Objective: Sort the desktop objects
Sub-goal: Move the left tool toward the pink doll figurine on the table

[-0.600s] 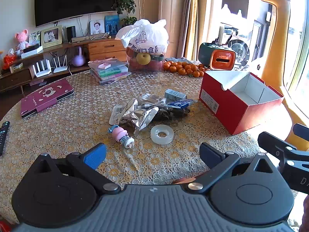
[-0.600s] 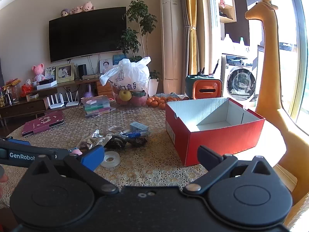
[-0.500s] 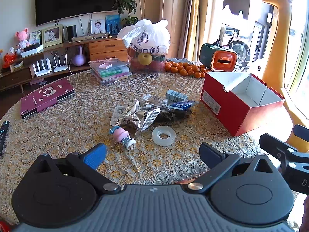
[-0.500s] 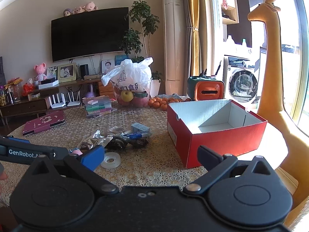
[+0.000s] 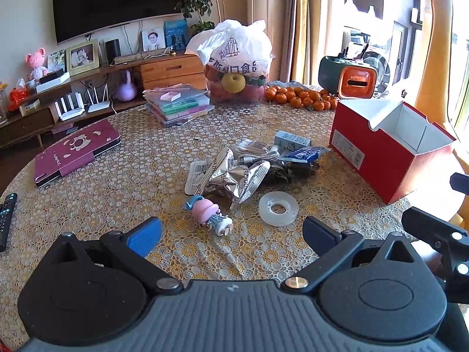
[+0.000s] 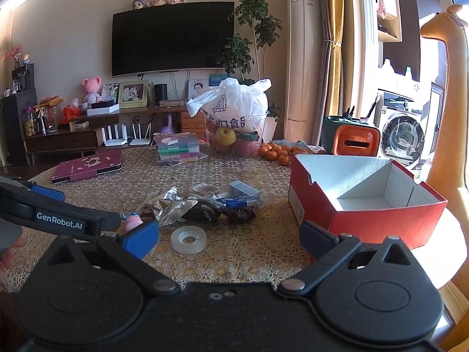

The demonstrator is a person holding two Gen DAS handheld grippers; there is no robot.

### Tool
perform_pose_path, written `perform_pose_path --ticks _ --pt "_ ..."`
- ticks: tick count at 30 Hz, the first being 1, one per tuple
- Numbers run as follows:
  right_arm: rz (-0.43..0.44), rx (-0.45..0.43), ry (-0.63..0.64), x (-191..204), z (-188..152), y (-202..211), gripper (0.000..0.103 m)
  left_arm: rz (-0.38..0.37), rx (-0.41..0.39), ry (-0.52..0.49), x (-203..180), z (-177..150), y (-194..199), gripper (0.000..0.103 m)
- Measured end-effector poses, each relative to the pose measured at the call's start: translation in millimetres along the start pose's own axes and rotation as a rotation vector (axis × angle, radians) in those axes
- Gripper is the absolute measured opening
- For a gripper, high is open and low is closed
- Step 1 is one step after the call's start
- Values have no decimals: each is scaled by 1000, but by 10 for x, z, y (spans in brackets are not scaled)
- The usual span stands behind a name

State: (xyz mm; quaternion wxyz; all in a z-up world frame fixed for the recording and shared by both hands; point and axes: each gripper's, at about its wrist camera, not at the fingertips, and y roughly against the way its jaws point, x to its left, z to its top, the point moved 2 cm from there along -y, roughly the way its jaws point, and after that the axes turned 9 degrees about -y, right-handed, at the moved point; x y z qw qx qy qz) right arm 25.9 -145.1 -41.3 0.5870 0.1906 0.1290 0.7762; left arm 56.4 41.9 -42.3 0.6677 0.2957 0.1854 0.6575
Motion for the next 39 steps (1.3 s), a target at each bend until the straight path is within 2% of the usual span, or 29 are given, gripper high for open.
perform_pose_path --ticks 11,18,27,31,39 --pt "88 47 71 77 -12 -430 103 8 12 1 211 -10 -388 103" --pt "85 77 119 97 -93 -749 103 11 27 -31 247 -44 -679 103" --pt "96 114 159 141 -239 -1104 99 12 53 -14 287 -99 -974 103" --pt "102 138 167 173 -303 -1265 95 12 76 17 322 -117 -1106 103" --pt "109 183 156 193 -386 -1539 90 6 80 14 328 -147 -1280 103"
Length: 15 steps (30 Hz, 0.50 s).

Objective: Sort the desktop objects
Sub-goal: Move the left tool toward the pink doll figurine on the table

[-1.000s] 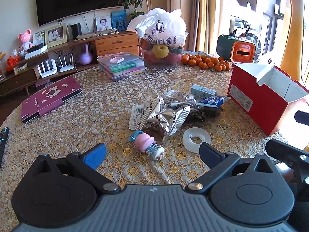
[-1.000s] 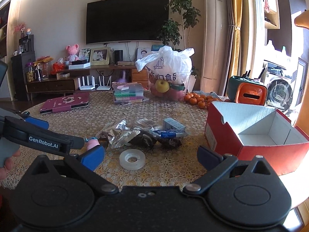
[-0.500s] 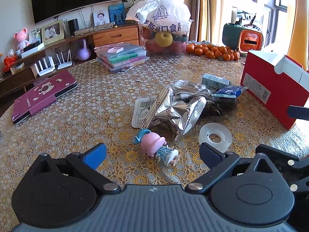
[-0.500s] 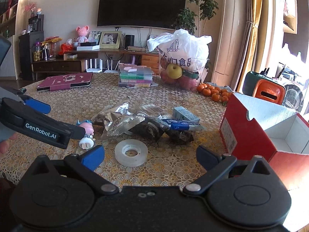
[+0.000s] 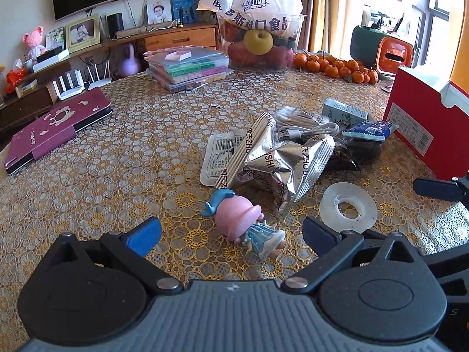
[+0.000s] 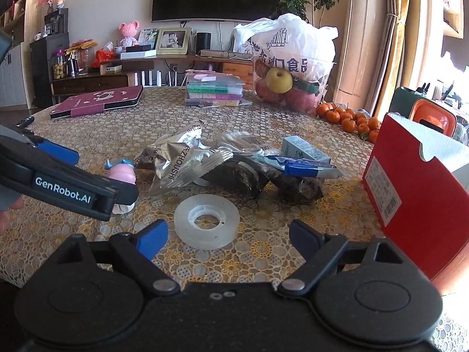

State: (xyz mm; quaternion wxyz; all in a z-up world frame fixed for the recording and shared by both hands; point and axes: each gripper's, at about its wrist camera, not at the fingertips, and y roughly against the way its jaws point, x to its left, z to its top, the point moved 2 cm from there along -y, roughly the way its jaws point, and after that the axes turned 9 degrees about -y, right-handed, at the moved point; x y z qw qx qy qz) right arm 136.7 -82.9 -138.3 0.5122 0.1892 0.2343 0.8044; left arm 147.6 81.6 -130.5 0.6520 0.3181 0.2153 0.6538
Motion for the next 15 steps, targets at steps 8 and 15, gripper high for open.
perform_pose_path --ticks 8,15 --pt "28 19 -10 21 -18 -144 84 19 2 11 24 -10 -98 99" --pt "34 32 -10 29 -22 -246 78 2 9 16 5 -15 -176 91"
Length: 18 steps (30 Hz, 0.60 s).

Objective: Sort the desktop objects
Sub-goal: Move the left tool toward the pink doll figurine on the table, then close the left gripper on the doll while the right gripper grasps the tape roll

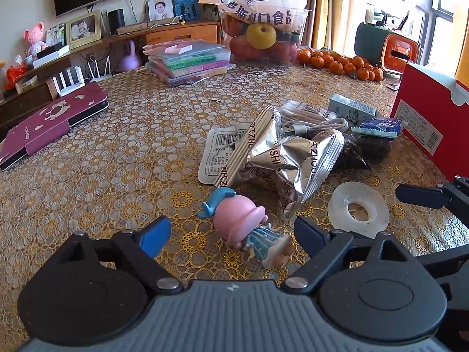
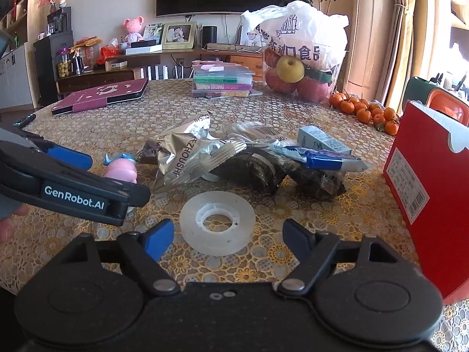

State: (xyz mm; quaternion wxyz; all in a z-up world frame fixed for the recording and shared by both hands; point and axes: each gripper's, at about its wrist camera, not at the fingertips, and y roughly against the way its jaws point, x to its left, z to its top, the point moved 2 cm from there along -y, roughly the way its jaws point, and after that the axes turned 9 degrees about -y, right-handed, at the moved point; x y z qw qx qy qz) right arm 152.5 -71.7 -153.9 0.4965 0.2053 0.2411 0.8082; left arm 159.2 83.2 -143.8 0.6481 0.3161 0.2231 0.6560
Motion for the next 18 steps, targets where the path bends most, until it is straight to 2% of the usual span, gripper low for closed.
perform_pose_path --ticks 3,7,14,17,18 --pt "8 9 -10 -9 -3 -37 74 -1 -1 -1 -3 -8 -12 85" --pt "11 14 -11 -9 -12 -63 72 -11 -2 20 13 -20 -25 83" --pt "16 13 -14 -9 -7 -80 71 -34 -8 17 -24 -13 -43 66" --pt "28 15 -14 5 -7 -78 61 -35 -14 11 -45 -20 -29 61" --pt "30 15 -10 9 -8 -76 60 -38 -16 10 -51 -21 -24 58"
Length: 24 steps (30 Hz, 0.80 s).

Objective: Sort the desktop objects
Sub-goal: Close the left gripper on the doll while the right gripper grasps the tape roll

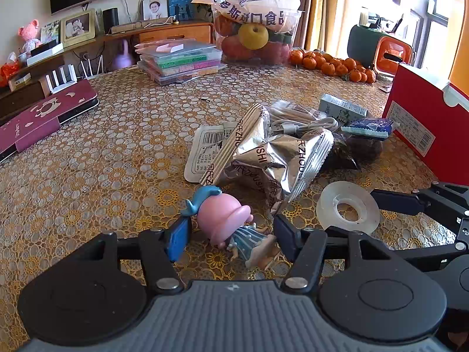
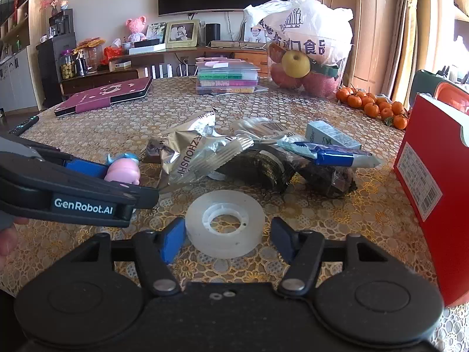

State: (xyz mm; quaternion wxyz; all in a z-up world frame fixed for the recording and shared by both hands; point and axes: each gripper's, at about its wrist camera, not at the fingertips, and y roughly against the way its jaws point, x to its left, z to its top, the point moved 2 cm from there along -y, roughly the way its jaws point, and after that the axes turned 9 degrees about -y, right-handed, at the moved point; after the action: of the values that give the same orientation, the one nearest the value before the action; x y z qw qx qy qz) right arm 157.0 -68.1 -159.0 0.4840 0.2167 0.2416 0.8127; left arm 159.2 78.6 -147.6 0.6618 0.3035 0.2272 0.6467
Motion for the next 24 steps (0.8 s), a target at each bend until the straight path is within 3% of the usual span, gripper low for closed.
perform_pose_path --ticks 12,13,14,15,24 --pt "-14 -2 -16 2 4 35 58 7 1 17 13 -10 62 53" --pt "-15 -4 -17 -3 7 44 58 7 -1 19 17 -7 71 51" --pt "-16 -4 -18 -7 7 54 58 14 -6 20 18 -2 87 39" --pt "-19 -5 -18 -10 5 65 58 14 -8 19 19 4 99 37" --pt "-31 -12 -36 -32 -5 175 58 -2 -1 22 -12 -1 161 37"
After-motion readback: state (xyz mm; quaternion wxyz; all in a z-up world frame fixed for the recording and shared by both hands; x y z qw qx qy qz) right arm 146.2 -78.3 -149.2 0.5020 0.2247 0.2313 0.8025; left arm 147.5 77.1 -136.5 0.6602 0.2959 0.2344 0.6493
